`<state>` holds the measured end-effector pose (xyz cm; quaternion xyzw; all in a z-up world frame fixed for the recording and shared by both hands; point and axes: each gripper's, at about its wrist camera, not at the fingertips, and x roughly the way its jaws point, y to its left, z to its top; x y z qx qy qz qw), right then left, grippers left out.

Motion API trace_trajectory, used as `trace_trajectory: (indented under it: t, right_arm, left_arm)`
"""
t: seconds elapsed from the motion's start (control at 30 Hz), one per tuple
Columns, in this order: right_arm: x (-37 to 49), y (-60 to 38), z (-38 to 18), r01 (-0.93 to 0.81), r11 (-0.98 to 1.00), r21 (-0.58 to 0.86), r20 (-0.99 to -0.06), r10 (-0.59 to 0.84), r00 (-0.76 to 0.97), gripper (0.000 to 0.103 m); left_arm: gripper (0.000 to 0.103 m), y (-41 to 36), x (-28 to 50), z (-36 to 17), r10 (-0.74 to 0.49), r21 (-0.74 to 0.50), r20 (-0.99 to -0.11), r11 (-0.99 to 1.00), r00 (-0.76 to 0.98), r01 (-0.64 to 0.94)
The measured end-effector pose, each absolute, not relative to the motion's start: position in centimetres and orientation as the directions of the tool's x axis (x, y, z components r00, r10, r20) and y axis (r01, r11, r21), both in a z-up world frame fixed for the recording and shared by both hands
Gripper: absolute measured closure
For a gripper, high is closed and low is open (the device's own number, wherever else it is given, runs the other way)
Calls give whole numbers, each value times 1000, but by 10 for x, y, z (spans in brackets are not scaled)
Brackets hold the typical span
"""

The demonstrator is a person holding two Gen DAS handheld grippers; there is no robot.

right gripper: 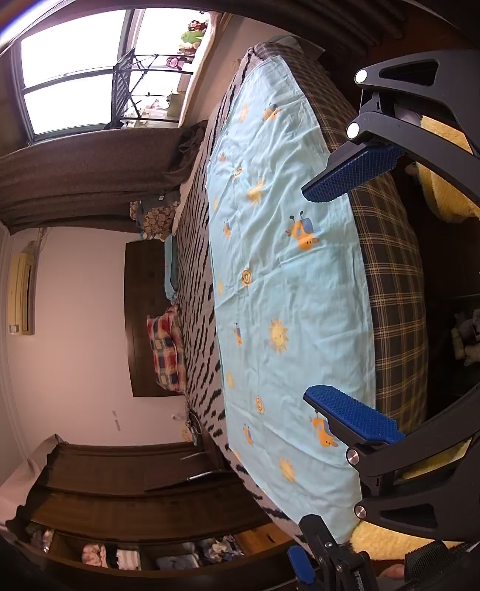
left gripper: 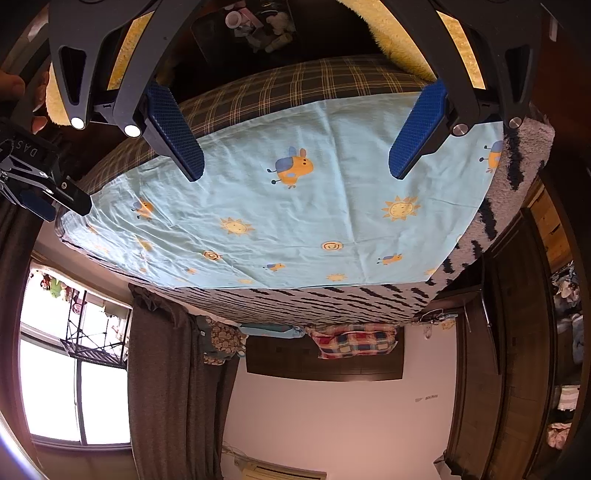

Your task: Collect trash

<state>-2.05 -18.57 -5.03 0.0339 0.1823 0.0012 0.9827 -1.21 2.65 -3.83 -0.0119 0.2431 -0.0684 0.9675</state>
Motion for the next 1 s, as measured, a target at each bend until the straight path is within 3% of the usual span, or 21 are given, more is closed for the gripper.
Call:
trace_trajectory:
  t: [0.27, 1.0]
  right_arm:
    - [-21, -185, -50, 14, 998, 64, -358, 10, 934, 3]
    - [-19, -185, -49, 7, 998, 62, -357, 16, 934, 3]
  left_arm:
    - [8, 23, -13, -37, -81, -14, -460, 996, 884, 84]
    - [8, 20, -14, -37, -74, -13, -462, 997, 884, 76]
